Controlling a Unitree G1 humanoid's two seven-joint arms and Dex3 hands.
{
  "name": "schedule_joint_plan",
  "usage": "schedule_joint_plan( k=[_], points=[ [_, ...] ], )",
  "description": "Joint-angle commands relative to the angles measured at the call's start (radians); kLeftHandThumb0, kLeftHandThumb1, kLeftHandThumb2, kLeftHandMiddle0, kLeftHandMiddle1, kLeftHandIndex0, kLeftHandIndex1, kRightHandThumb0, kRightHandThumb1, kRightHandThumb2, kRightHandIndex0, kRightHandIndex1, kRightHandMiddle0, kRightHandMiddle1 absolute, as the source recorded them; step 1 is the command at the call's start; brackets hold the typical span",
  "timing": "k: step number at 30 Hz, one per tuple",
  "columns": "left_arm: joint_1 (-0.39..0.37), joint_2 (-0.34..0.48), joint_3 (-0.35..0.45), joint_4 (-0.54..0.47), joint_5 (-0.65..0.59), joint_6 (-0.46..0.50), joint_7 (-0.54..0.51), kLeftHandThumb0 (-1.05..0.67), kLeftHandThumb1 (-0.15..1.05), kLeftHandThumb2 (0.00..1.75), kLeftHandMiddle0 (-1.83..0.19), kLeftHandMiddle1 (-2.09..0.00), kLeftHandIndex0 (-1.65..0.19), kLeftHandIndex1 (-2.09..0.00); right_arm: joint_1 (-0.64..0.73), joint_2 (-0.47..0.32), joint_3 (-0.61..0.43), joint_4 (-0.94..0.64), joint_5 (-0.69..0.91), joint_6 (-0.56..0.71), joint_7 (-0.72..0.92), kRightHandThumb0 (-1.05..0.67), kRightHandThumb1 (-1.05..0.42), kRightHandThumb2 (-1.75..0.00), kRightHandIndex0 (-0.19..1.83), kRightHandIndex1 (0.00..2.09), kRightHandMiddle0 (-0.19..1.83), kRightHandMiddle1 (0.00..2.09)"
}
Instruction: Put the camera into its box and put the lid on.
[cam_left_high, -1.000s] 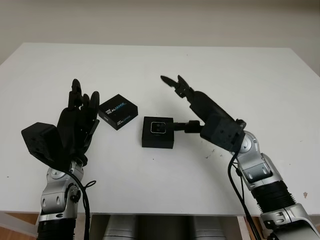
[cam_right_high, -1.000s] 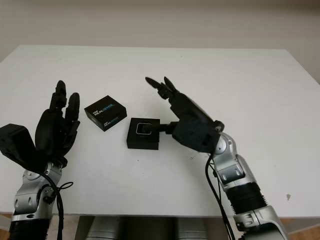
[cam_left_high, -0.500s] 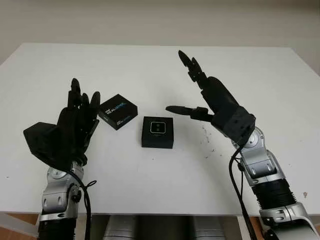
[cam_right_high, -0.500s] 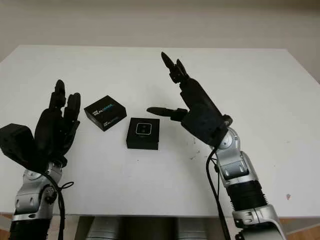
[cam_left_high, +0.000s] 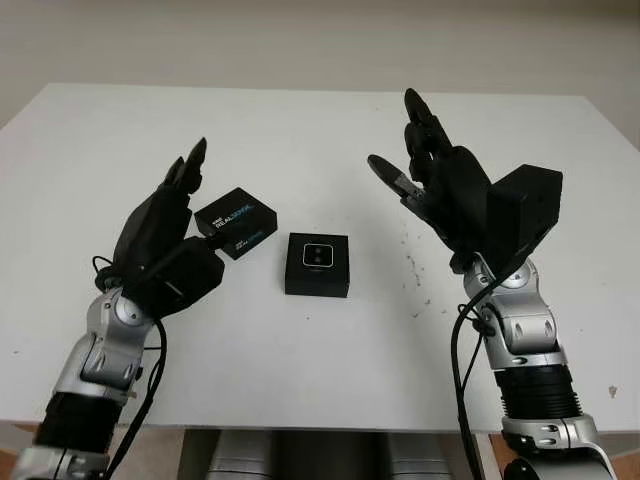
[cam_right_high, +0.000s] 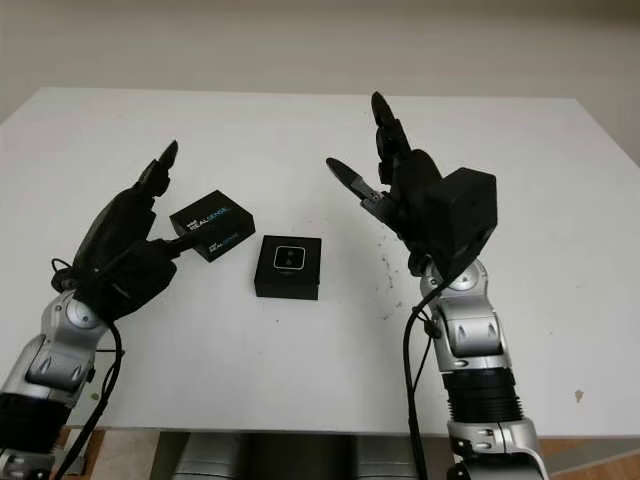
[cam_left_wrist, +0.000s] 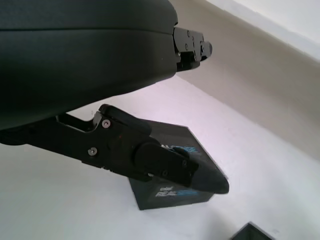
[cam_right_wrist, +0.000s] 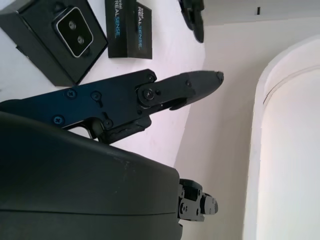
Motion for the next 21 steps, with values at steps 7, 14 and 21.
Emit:
schedule_joint_plan(
  k=[7, 14, 21],
  points=[
    [-0.116, 0.038, -0.042, 0.165, 0.044, -0.068, 0.051, -0.81, 0.96, 0.05, 0.19, 0.00, 0.07, -0.05, -0.018, 0.003, -0.078, -0.052, 0.103, 0.090, -0.018, -0.58, -1.05, -0.17, -0.15, 0.05, -0.05, 0.07],
    [-0.182, 0.034, -0.093, 0.287, 0.099, -0.080, 0.121, -0.83, 0.94, 0.05, 0.19, 0.00, 0.07, -0.05, -0.023, -0.001, -0.086, -0.045, 0.116, 0.107, -0.018, -0.59, -1.05, -0.15, -0.14, 0.05, -0.04, 0.07],
    [-0.216, 0.018, -0.096, 0.342, 0.021, -0.099, 0.032, -0.83, 0.90, 0.04, 0.19, 0.00, 0.09, -0.05, -0.020, -0.005, -0.099, -0.057, 0.136, 0.125, -0.016, -0.56, -1.05, -0.19, -0.18, 0.04, -0.07, 0.05]
  ],
)
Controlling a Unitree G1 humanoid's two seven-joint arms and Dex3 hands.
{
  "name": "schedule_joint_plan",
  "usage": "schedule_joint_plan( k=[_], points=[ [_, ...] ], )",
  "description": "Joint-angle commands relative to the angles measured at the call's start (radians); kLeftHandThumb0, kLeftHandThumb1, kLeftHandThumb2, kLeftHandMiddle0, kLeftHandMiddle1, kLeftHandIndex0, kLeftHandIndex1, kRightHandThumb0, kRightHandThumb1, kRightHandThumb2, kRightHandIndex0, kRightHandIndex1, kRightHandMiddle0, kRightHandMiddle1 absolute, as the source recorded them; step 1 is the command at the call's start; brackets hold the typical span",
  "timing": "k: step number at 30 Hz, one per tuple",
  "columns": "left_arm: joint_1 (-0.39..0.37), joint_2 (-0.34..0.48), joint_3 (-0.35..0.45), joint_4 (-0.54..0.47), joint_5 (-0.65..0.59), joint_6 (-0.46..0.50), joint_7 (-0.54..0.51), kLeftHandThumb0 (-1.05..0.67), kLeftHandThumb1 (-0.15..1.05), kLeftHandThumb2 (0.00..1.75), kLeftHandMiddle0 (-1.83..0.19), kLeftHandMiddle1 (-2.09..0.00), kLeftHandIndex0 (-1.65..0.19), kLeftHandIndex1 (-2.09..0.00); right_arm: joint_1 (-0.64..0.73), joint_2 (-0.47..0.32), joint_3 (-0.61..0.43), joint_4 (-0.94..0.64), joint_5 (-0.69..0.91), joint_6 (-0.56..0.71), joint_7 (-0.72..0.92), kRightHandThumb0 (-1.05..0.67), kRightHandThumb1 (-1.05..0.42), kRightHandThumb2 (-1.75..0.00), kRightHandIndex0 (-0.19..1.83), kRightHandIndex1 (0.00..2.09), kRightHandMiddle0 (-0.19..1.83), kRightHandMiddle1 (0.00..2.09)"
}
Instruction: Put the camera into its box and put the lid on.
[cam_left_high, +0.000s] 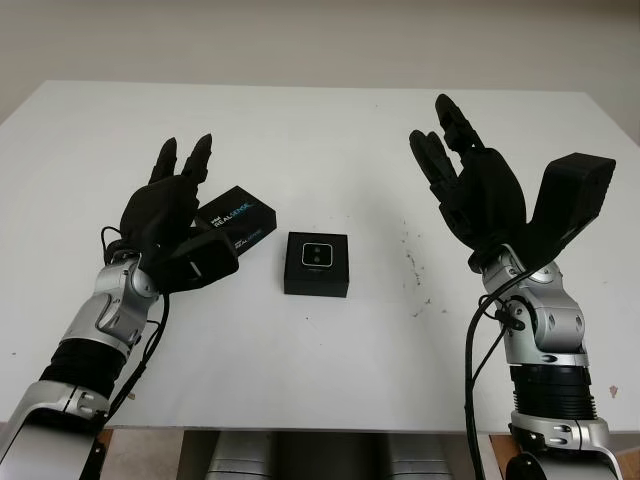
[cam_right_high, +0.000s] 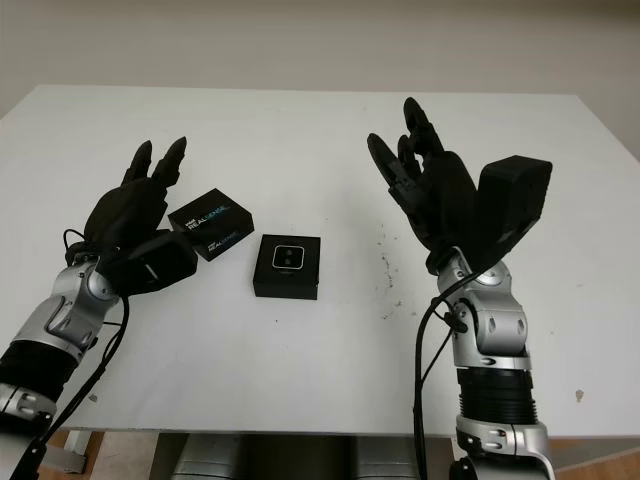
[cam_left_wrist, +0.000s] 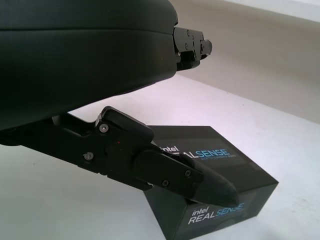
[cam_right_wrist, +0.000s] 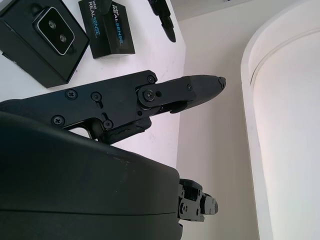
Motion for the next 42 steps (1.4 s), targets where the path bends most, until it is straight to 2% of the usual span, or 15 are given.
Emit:
schedule_joint_plan(
  k=[1, 7, 17, 22, 27, 30, 32, 36, 37, 38, 39, 40, 41, 42],
  points=[
    [-0.024, -0.009, 0.004, 0.012, -0.035, -0.014, -0.036, -0.85, 0.90, 0.04, 0.19, 0.00, 0.09, -0.05, -0.014, -0.009, -0.009, -0.025, 0.009, 0.011, -0.002, -0.56, -1.05, -0.20, -0.19, 0.04, -0.08, 0.05],
    [-0.020, -0.014, -0.019, -0.015, -0.046, 0.019, -0.097, -0.87, 0.88, 0.04, 0.19, 0.00, 0.07, -0.06, -0.012, -0.005, -0.014, -0.032, 0.018, 0.031, -0.008, -0.54, -1.05, -0.24, -0.19, 0.03, -0.08, 0.05],
    [-0.012, -0.038, -0.033, -0.017, -0.082, 0.009, -0.165, -0.86, 0.89, 0.06, 0.19, -0.01, 0.04, -0.06, -0.003, -0.003, -0.008, -0.042, 0.012, 0.041, -0.014, -0.55, -1.05, -0.22, -0.19, 0.02, -0.08, 0.05],
    [-0.005, -0.043, -0.071, -0.027, 0.002, 0.043, -0.094, -0.85, 0.91, 0.06, 0.19, -0.02, 0.03, -0.06, -0.002, -0.001, -0.011, -0.035, 0.020, 0.037, -0.008, -0.55, -1.05, -0.23, -0.19, 0.01, -0.08, 0.05],
    [-0.002, -0.067, -0.116, -0.004, 0.102, 0.087, 0.043, -0.65, 0.87, 0.05, 0.13, -0.06, -0.03, -0.08, 0.003, 0.002, -0.011, -0.045, 0.027, 0.040, -0.007, -0.56, -1.05, -0.22, -0.18, 0.03, -0.06, 0.06],
    [-0.006, -0.081, -0.125, 0.029, 0.111, 0.083, 0.093, -0.50, 0.87, 0.05, 0.03, -0.08, -0.12, -0.09, 0.008, 0.001, -0.007, -0.060, 0.025, 0.048, -0.015, -0.55, -1.05, -0.24, -0.19, 0.03, -0.07, 0.06],
    [-0.012, -0.091, -0.125, 0.056, 0.107, 0.073, 0.126, -0.38, 0.89, 0.06, -0.15, -0.11, -0.25, -0.10, 0.009, -0.001, -0.007, -0.068, 0.023, 0.056, -0.019, -0.55, -1.05, -0.24, -0.19, 0.03, -0.08, 0.05],
    [-0.024, -0.100, -0.131, 0.102, 0.107, 0.056, 0.167, -0.28, 0.93, 0.07, -0.39, -0.17, -0.41, -0.14, 0.008, -0.002, -0.011, -0.072, 0.026, 0.058, -0.017, -0.54, -1.05, -0.26, -0.19, 0.02, -0.09, 0.05],
    [-0.026, -0.101, -0.133, 0.111, 0.109, 0.052, 0.175, -0.26, 0.94, 0.06, -0.44, -0.22, -0.45, -0.15, 0.008, -0.002, -0.012, -0.073, 0.027, 0.061, -0.018, -0.54, -1.05, -0.26, -0.19, 0.02, -0.09, 0.05],
    [-0.026, -0.098, -0.134, 0.118, 0.108, 0.038, 0.187, -0.22, 0.96, 0.06, -0.34, -0.71, -0.52, -0.23, 0.008, -0.002, -0.012, -0.076, 0.027, 0.065, -0.020, -0.53, -1.05, -0.27, -0.19, 0.02, -0.09, 0.05],
    [-0.026, -0.095, -0.133, 0.126, 0.104, 0.019, 0.195, -0.19, 0.98, 0.06, -0.28, -1.08, -0.51, -0.44, 0.009, -0.002, -0.010, -0.077, 0.025, 0.066, -0.020, -0.53, -1.05, -0.27, -0.19, 0.02, -0.09, 0.05],
    [-0.026, -0.091, -0.132, 0.133, 0.098, 0.001, 0.197, -0.15, 0.99, 0.06, -0.27, -1.28, -0.44, -0.74, 0.009, -0.002, -0.008, -0.079, 0.024, 0.068, -0.021, -0.53, -1.05, -0.28, -0.19, 0.02, -0.09, 0.05],
    [-0.026, -0.088, -0.130, 0.138, 0.092, -0.009, 0.192, -0.11, 1.00, 0.06, -0.29, -1.40, -0.36, -1.04, 0.011, 0.000, -0.008, -0.082, 0.024, 0.069, -0.022, -0.53, -1.05, -0.28, -0.19, 0.02, -0.08, 0.05],
    [-0.029, -0.086, -0.129, 0.144, 0.087, -0.016, 0.186, -0.10, 1.01, 0.06, -0.28, -1.45, -0.34, -1.18, 0.010, 0.004, -0.008, -0.082, 0.026, 0.069, -0.023, -0.53, -1.05, -0.28, -0.19, 0.02, -0.08, 0.05]
  ],
)
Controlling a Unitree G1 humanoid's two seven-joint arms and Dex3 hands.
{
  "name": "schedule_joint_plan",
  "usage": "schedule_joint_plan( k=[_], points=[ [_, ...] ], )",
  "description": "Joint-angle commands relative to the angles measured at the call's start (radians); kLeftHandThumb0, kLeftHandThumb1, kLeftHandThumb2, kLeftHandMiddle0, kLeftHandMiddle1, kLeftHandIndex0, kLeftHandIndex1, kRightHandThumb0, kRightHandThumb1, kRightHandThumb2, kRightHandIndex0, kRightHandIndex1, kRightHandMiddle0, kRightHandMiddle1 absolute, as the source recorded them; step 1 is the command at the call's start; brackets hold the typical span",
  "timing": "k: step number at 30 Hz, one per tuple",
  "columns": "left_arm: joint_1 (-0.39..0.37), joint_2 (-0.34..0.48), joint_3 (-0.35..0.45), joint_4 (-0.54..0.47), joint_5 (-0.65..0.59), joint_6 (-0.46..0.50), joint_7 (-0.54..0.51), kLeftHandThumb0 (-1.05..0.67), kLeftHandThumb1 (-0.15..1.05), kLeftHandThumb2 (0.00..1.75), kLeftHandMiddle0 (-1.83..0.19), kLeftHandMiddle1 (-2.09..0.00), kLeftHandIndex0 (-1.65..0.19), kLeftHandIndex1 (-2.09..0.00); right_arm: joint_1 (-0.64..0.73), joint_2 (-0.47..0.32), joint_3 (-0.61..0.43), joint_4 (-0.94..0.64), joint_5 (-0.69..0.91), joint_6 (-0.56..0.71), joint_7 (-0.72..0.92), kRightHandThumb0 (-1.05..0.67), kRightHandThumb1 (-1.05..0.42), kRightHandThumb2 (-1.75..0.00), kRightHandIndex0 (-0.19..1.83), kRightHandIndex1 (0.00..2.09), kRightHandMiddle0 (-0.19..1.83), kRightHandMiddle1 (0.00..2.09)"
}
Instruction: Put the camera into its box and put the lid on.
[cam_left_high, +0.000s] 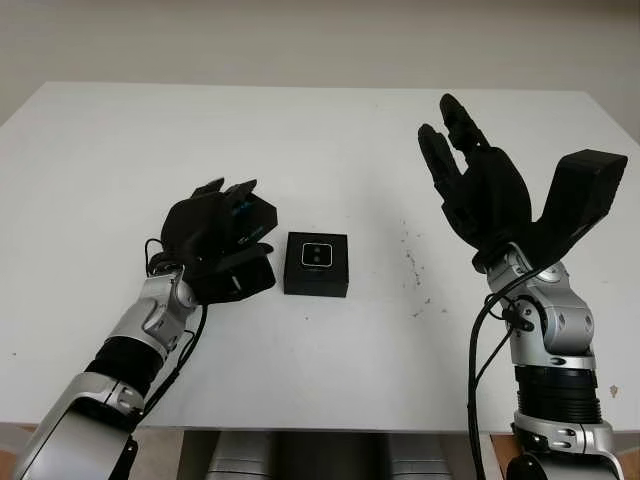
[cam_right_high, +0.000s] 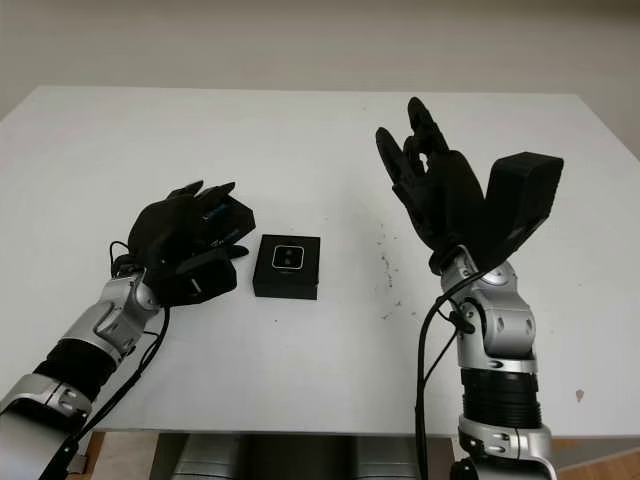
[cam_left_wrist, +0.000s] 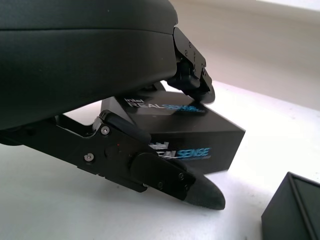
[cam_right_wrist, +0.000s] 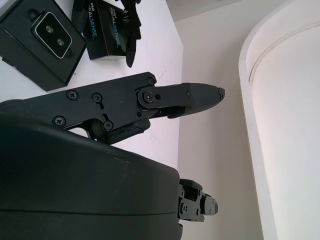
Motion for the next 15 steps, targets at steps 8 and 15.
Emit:
schedule_joint_plan(
  k=[8, 15],
  points=[
    [0.002, 0.016, 0.018, 0.010, -0.049, -0.017, -0.044, -0.08, 0.99, 0.05, -0.34, -1.26, -0.32, -1.29, 0.003, 0.012, 0.005, -0.015, 0.007, -0.010, 0.009, -0.53, -1.05, -0.31, -0.17, 0.04, -0.07, 0.06],
    [0.025, 0.027, 0.068, -0.087, -0.136, -0.040, -0.094, -0.09, 0.98, 0.05, -0.36, -1.32, -0.29, -1.33, 0.010, 0.014, 0.020, -0.005, -0.010, -0.030, 0.014, -0.49, -1.05, -0.37, -0.17, 0.05, -0.07, 0.06]
  ],
)
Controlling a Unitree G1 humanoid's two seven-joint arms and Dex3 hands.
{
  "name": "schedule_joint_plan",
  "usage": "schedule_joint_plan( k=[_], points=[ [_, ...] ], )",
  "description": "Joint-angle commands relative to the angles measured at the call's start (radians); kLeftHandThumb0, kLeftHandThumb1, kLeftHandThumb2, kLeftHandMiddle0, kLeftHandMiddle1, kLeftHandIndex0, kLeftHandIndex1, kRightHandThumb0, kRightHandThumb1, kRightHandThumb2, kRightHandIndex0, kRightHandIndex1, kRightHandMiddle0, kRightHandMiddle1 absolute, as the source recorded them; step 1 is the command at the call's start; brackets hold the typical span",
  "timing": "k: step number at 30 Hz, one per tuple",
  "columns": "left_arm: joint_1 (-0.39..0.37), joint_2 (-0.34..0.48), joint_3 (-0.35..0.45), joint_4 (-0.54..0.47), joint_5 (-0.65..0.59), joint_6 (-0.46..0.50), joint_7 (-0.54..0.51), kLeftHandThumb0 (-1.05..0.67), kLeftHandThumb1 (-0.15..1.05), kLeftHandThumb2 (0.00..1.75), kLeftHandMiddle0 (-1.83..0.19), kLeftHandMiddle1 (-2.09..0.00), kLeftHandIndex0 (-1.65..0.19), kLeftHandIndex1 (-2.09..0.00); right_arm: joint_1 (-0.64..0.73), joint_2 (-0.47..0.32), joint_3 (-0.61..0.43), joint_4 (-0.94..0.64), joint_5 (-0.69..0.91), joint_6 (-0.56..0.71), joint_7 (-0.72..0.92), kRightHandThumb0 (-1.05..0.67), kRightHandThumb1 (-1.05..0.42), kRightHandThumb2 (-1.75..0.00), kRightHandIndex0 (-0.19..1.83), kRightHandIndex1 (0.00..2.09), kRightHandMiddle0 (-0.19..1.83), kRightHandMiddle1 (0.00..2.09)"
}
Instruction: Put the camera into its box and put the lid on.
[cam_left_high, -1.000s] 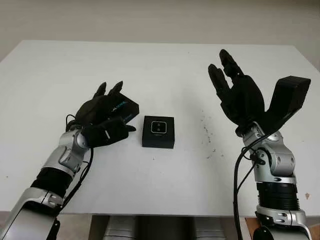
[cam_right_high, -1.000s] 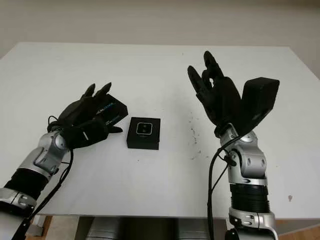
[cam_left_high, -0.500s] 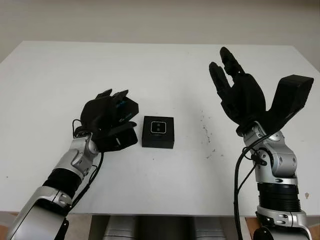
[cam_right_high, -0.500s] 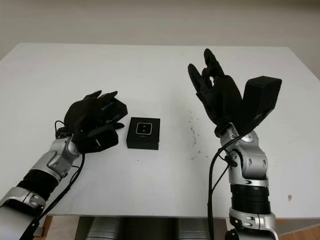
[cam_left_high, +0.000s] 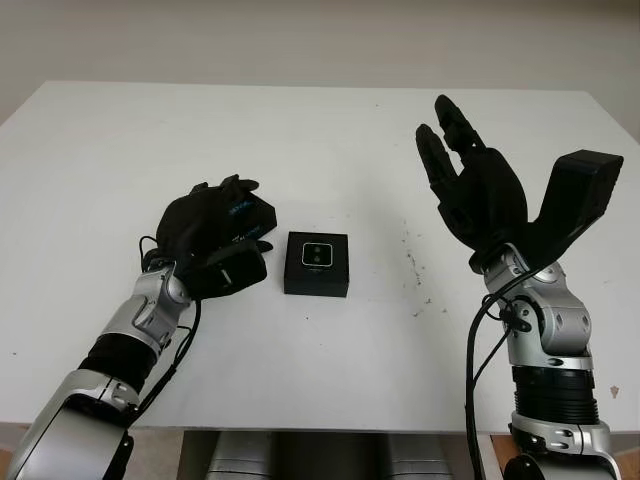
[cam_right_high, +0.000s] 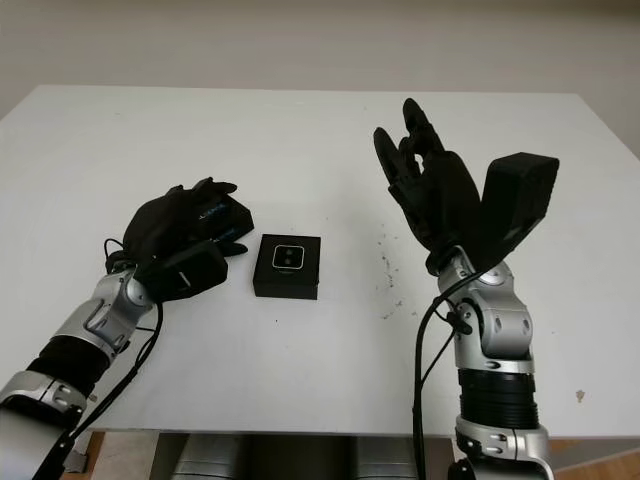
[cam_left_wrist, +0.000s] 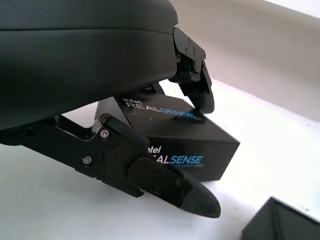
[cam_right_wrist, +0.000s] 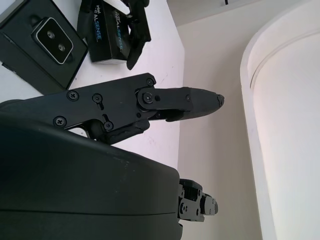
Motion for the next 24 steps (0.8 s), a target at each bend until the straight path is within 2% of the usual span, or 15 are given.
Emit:
schedule_joint_plan(
  k=[1, 7, 14, 19, 24],
  points=[
    [0.019, 0.016, 0.029, -0.060, -0.032, -0.017, -0.027, -0.08, 0.98, 0.05, -0.36, -1.35, -0.29, -1.34, 0.009, 0.008, -0.003, -0.005, 0.003, -0.015, 0.001, -0.49, -1.05, -0.37, -0.17, 0.05, -0.07, 0.06],
    [0.063, 0.033, 0.113, -0.218, -0.142, -0.044, -0.111, -0.08, 0.99, 0.06, -0.38, -1.33, -0.29, -1.26, 0.016, 0.006, 0.001, -0.003, 0.000, -0.020, 0.004, -0.46, -1.05, -0.38, -0.17, 0.05, -0.04, 0.07],
    [0.092, 0.043, 0.212, -0.362, -0.285, -0.116, -0.207, -0.10, 1.00, 0.06, -0.36, -1.39, -0.26, -1.30, 0.017, 0.007, 0.001, -0.002, 0.004, -0.011, 0.005, -0.46, -1.05, -0.38, -0.17, 0.05, -0.05, 0.07],
    [0.088, 0.061, 0.234, -0.387, -0.301, -0.180, -0.242, -0.10, 1.01, 0.06, -0.37, -1.38, -0.25, -1.32, 0.020, 0.007, 0.005, -0.006, 0.003, -0.008, 0.008, -0.45, -1.05, -0.40, -0.18, 0.05, -0.06, 0.06],
    [0.080, 0.052, 0.237, -0.361, -0.334, -0.237, -0.277, -0.11, 1.01, 0.06, -0.36, -1.41, -0.25, -1.33, 0.025, 0.008, 0.006, -0.009, 0.001, -0.011, 0.009, -0.44, -1.05, -0.40, -0.17, 0.05, -0.06, 0.06]
  ],
)
